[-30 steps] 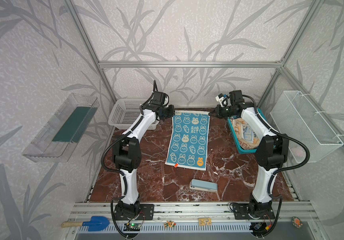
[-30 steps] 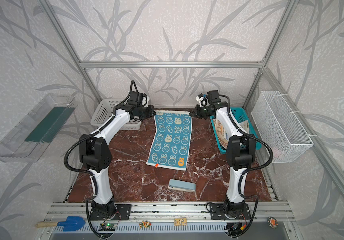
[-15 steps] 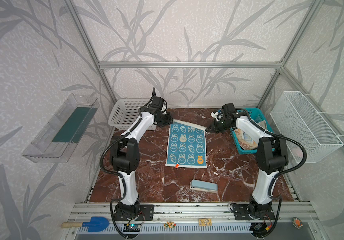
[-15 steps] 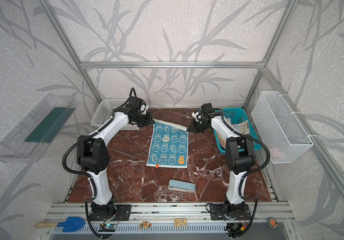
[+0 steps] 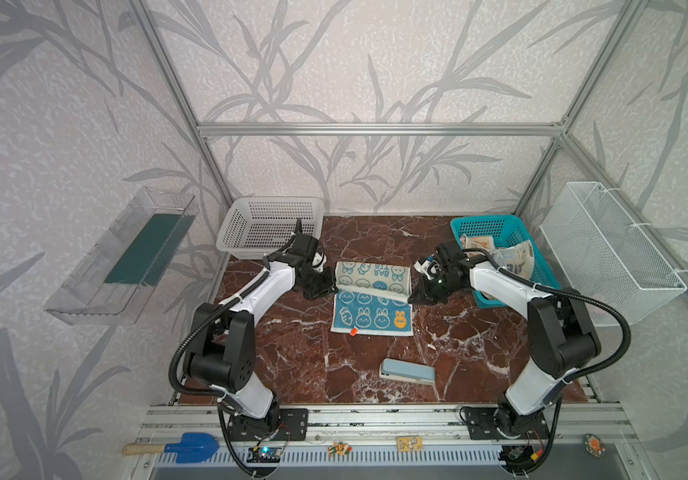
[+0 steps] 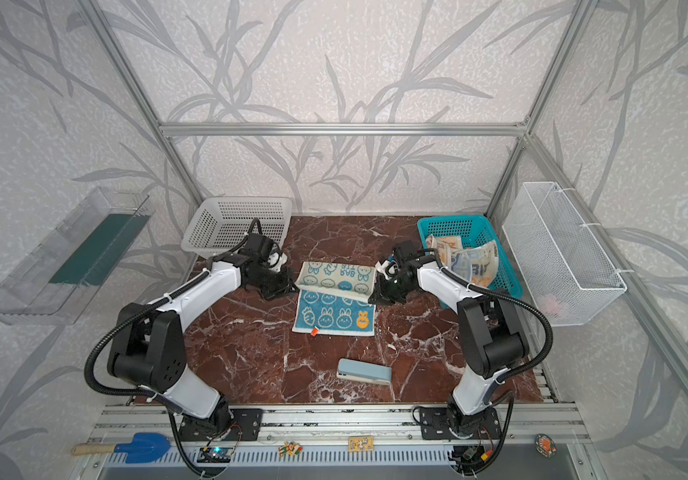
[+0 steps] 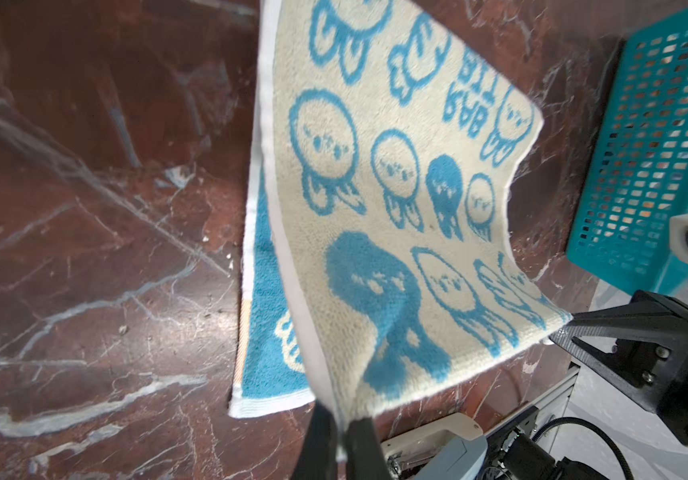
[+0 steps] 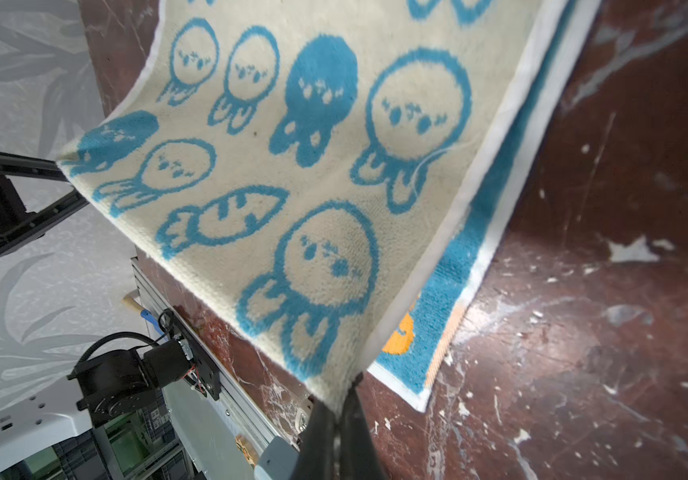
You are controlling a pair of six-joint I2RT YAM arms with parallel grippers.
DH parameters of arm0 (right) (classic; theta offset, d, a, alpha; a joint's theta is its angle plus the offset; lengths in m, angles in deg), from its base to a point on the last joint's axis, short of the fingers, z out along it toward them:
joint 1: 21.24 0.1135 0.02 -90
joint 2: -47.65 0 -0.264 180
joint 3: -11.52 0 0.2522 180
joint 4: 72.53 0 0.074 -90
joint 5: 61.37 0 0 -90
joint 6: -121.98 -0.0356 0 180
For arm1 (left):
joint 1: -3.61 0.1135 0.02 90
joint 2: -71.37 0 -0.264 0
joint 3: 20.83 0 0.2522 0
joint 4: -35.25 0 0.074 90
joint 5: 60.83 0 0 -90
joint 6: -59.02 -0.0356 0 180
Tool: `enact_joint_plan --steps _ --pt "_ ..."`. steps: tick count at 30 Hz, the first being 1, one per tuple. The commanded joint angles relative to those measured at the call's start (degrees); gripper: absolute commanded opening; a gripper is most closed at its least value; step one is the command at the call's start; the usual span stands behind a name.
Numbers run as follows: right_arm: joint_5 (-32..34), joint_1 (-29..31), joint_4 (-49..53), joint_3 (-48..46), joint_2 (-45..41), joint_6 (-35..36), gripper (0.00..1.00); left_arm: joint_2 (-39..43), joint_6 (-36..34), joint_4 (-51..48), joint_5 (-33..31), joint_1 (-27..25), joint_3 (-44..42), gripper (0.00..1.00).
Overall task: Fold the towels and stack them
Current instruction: 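Fold the held towel edge toward the robot with both grippers over the towel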
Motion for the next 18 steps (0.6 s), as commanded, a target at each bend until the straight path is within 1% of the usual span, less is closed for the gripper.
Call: enact_joint_plan --steps 1,7,12,15,16,18 --pt "5.83 -1.07 2.24 -2.77 -0.56 -1.40 0.00 1.23 1.53 2.13 -3.53 0.87 -3.68 0.00" --pt "6.72 -1.03 3.08 -2.45 1.04 -0.63 0.00 0.77 2.42 4.83 -3.26 -0.19 -7.65 0.00" --pt "7.02 -1.04 5.33 0.29 0.39 0.04 0.00 0.86 1.53 3.40 -3.70 -0.39 -6.46 0.00" --pt "7.26 -1.08 6.81 1.35 -0.76 0.65 0.00 2.46 1.00 2.23 -4.08 -0.41 -5.49 0.00" --pt "7.54 -1.03 7.60 1.58 -2.85 0.98 0.00 3.04 0.82 1.85 -4.06 -0.44 -5.17 0.00" --pt "8.33 -1.07 8.88 1.75 -3.77 1.61 0.00 3.68 0.77 1.06 -3.78 -0.50 -4.89 0.00"
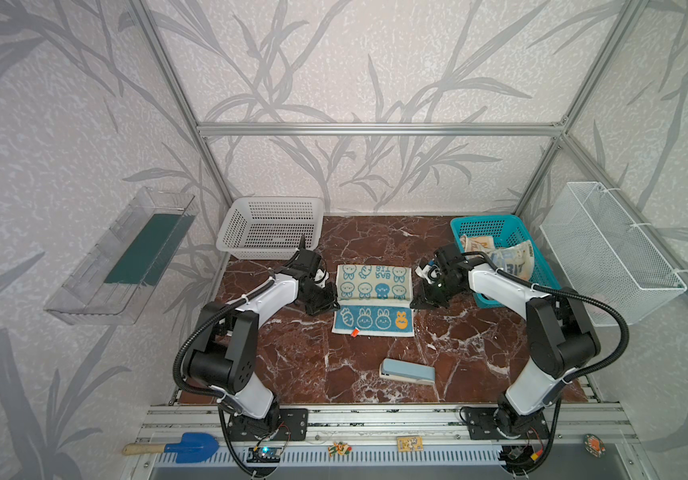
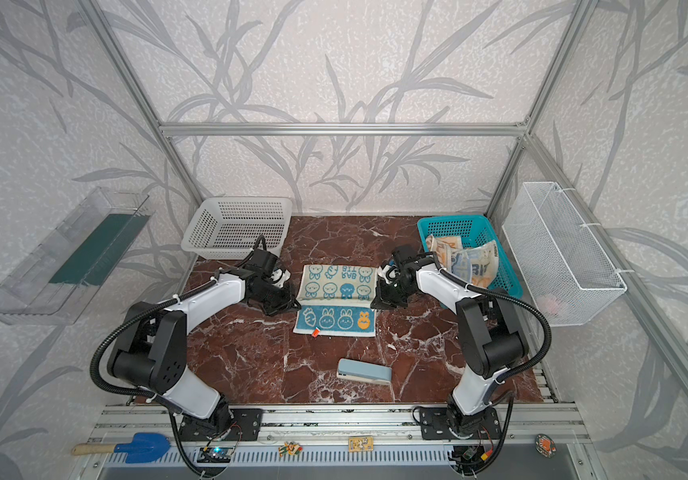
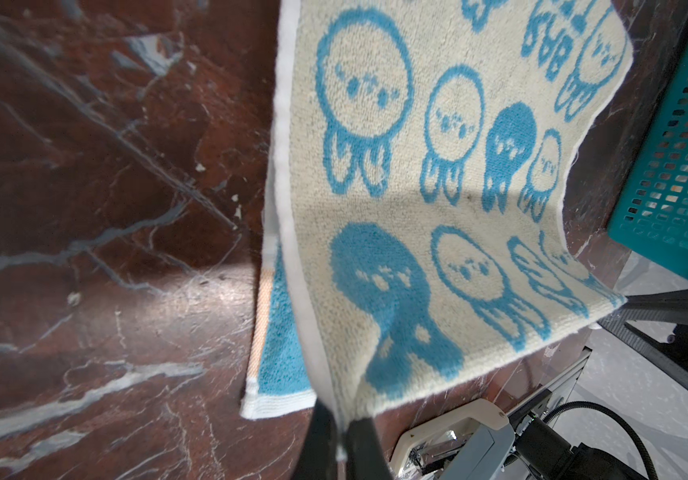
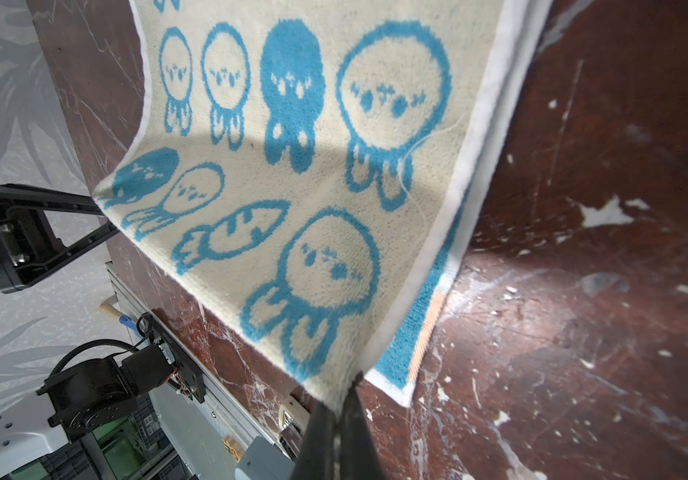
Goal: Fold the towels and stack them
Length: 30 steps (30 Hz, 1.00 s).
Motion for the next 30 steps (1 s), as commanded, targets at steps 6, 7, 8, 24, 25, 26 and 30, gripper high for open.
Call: enact_joint_plan --steps 6,7,8,24,25,26,30 --pt "6.35 -0.47 5.82 -3.40 -3.90 1.76 0.00 3.15 -0.59 -3.88 -4.86 -0.94 -0.41 0.00" --pt "6.31 -0.12 5.17 -4.48 -3.73 1.53 0.00 3.15 -0.37 -3.66 -4.96 -1.13 -1.32 0.00" --pt "6.29 0.25 4.45 -5.57 -3.58 1.26 0.00 3.15 -0.13 -3.21 -4.95 -1.31 -2.39 0.00" --pt "6.57 0.88 -0.89 -6.86 6.50 0.69 0.00 -6.58 -0.16 0.25 -5.34 -2.77 -2.77 0.00" --pt "6.57 0.46 -0.44 -5.60 7.12 0.93 0.00 -7.66 -0.41 -0.31 -5.39 -2.65 -1.38 0.00" --pt "6.42 0.00 -0.01 -4.23 7.59 1.14 0.00 -8.54 -0.69 -0.71 -5.36 -2.47 0.05 0.00" --pt "6.27 -1.79 3.04 1.69 9.00 2.29 0.00 -10.89 -1.77 -2.94 -5.95 -1.52 6.09 0.00"
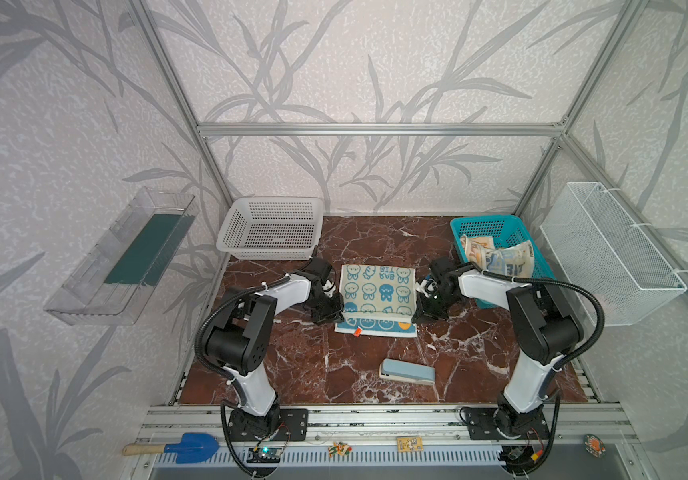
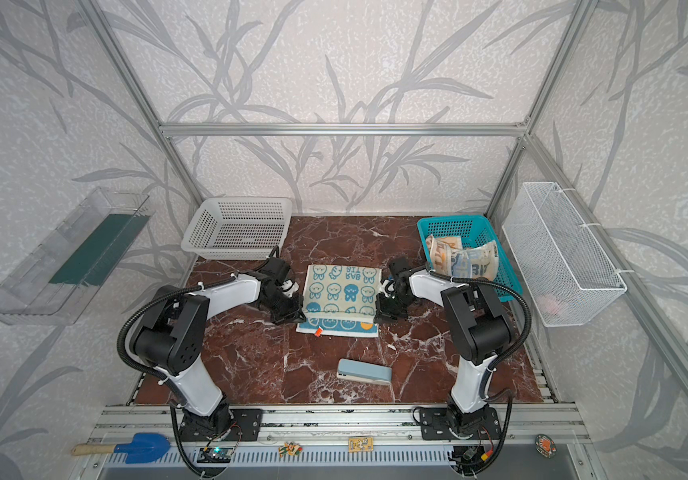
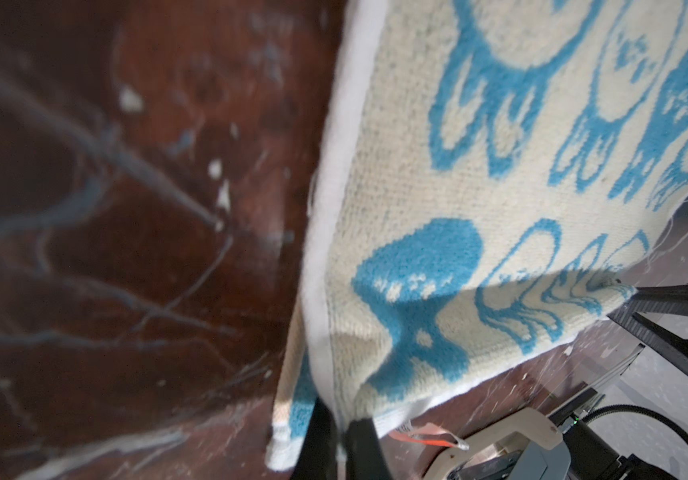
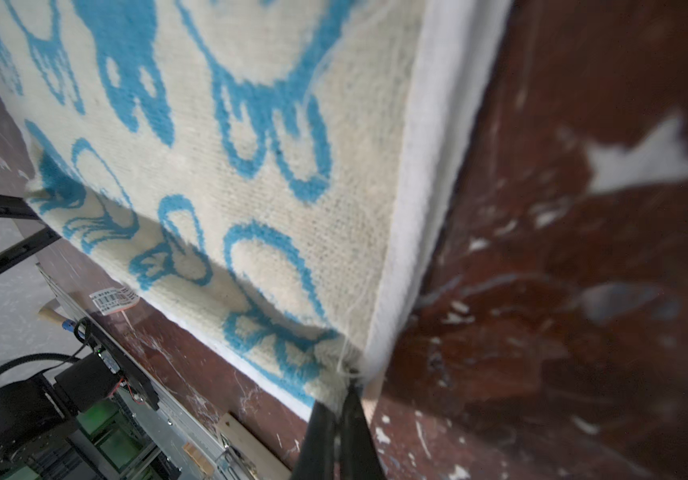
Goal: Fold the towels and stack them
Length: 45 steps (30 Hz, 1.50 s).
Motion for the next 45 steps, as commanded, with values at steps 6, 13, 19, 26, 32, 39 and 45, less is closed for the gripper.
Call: enact_joint_plan --steps 6,13,19,26,32,39,45 --pt "2.94 -3.27 10.16 11.25 0.84 2.77 0.00 -1.53 -3.09 -8.24 -5.37 2.25 11.48 0.00" --pt "2.33 -3.18 11.15 9.85 -3.83 2.12 0.00 3.06 -3.37 -11.03 -5.40 2.33 11.69 0.00" --pt "2.39 -3.18 10.58 4.48 -8.10 1.85 0.00 7.45 -2.77 -11.02 -4.96 2.25 7.59 0.00" --pt "2.28 -2.24 8.58 -1.18 -10.72 1.47 0.00 9.70 -1.51 -8.15 -4.05 2.16 1.34 0.00" --pt "1.87 -0.69 4.34 -4.83 -7.49 0.15 0.00 6.43 -1.03 -4.13 -3.39 2.07 -3.14 0.00" --pt "1.68 1.20 0.25 -7.50 -2.63 -1.01 0.00 3.95 -1.11 -2.09 -2.20 1.81 -4.75 0.00" --pt "2.22 1.95 0.23 -6.98 -1.85 -1.16 0.05 4.02 -1.57 -2.69 -1.11 1.35 -5.12 0.17"
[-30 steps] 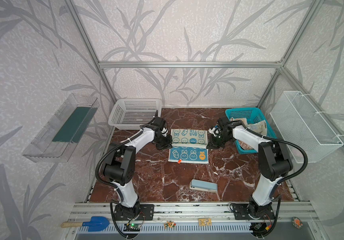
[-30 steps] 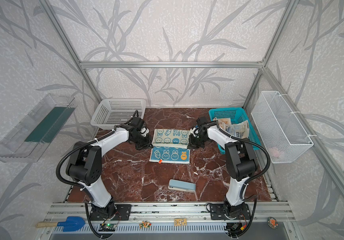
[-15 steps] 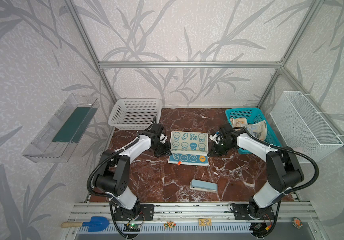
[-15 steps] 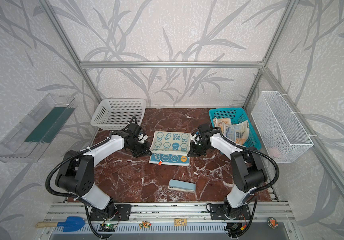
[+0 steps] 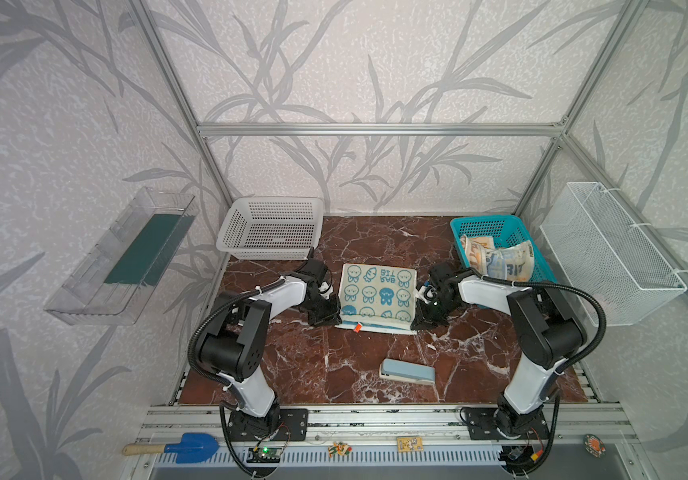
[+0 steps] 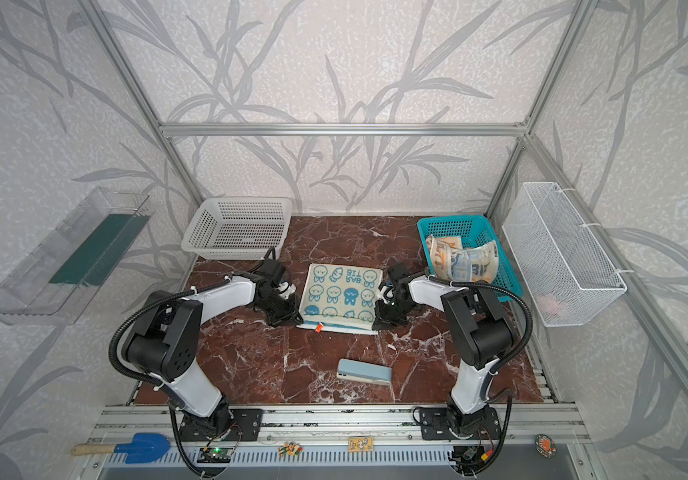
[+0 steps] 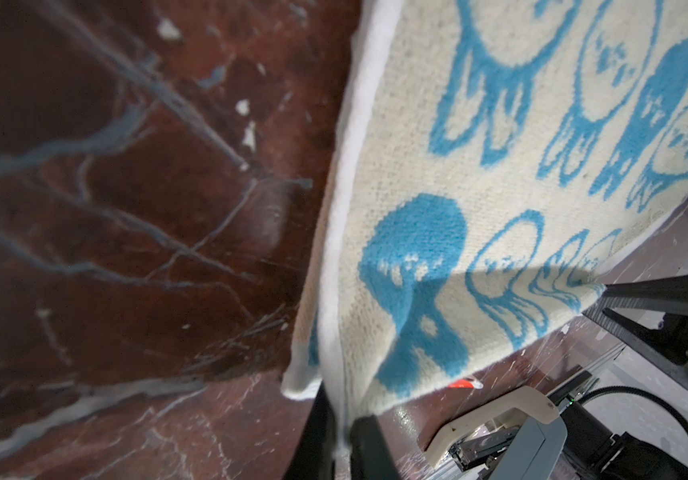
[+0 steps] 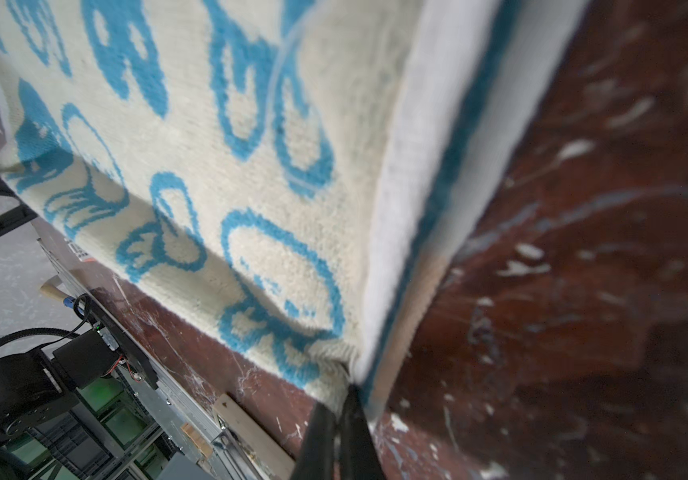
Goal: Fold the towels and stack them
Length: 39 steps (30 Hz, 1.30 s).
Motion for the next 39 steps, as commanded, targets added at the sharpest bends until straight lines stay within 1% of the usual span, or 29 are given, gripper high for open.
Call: enact_joint_plan --steps 1,4,7,11,12,13,14,15,16,18,20,22,24,26,31,32,37,39 --pt "4.09 -0.19 2.57 -0.35 0.56 -0.84 0.07 0.17 -0.03 -1.64 -2.14 0.43 -0.56 0.21" --pt "4.55 -0.24 3.56 0.46 -0.44 -0.57 0.13 1.42 -0.46 -3.02 -1.16 0.01 0.12 0.30" --pt "4.45 -0.12 5.09 1.76 -2.07 -0.35 0.26 3.34 -1.51 -5.99 -1.92 -0.21 2.12 0.39" --pt "5.21 -0.01 8.30 4.25 -5.45 0.24 0.38 6.44 -2.17 -10.40 -2.06 -0.17 6.58 0.51" --pt "5.41 -0.02 9.15 4.98 -6.27 0.37 0.42 7.37 -1.90 -11.21 -2.01 -0.17 7.81 0.59" --pt "5.56 0.00 9.77 5.58 -7.76 0.54 0.45 8.20 -1.61 -11.69 -1.74 -0.17 8.77 0.61" --pt "5.72 -0.02 10.48 6.13 -8.64 0.60 0.49 9.09 -1.26 -11.82 -0.93 -0.25 9.83 0.74" --pt "5.77 -0.06 11.07 6.71 -9.39 0.70 0.54 9.71 -0.74 -11.54 0.20 -0.25 10.73 0.81" --pt "5.63 0.00 11.19 7.03 -9.93 0.80 0.58 10.03 0.03 -11.06 1.24 -0.27 11.30 0.83" --pt "4.34 0.00 10.28 7.01 -10.79 0.21 0.68 9.92 2.38 -8.96 3.84 -0.35 11.71 0.99" --pt "2.02 0.06 8.29 6.54 -10.81 -0.84 0.78 8.92 5.16 -5.89 6.66 -0.50 11.55 0.99" --pt "-0.55 0.29 5.51 5.60 -10.73 -2.28 0.85 7.60 8.43 -2.06 8.87 -0.69 11.14 0.99" --pt "-1.40 1.04 2.95 4.78 -10.73 -3.54 0.93 6.25 11.13 0.81 8.69 -0.78 11.47 0.99" --pt "-2.17 1.43 1.31 4.42 -10.02 -4.08 1.00 4.72 11.90 1.61 7.96 -0.87 13.04 0.99" --pt "-0.63 -0.63 2.73 8.68 -6.51 -2.08 0.99 -0.70 10.41 -0.73 5.85 -0.87 18.69 0.99" --pt "-0.38 -1.63 3.50 10.49 -6.15 -1.69 0.99 -2.05 9.78 -1.87 5.41 -0.78 20.15 0.99" --pt "4.60 -5.53 9.46 22.14 2.47 1.76 0.99 -9.69 7.40 -4.98 5.06 -0.09 27.57 0.99" --pt "5.37 -6.71 11.01 26.66 6.11 2.69 0.99 -13.67 6.20 -7.30 3.78 0.10 31.90 0.99"
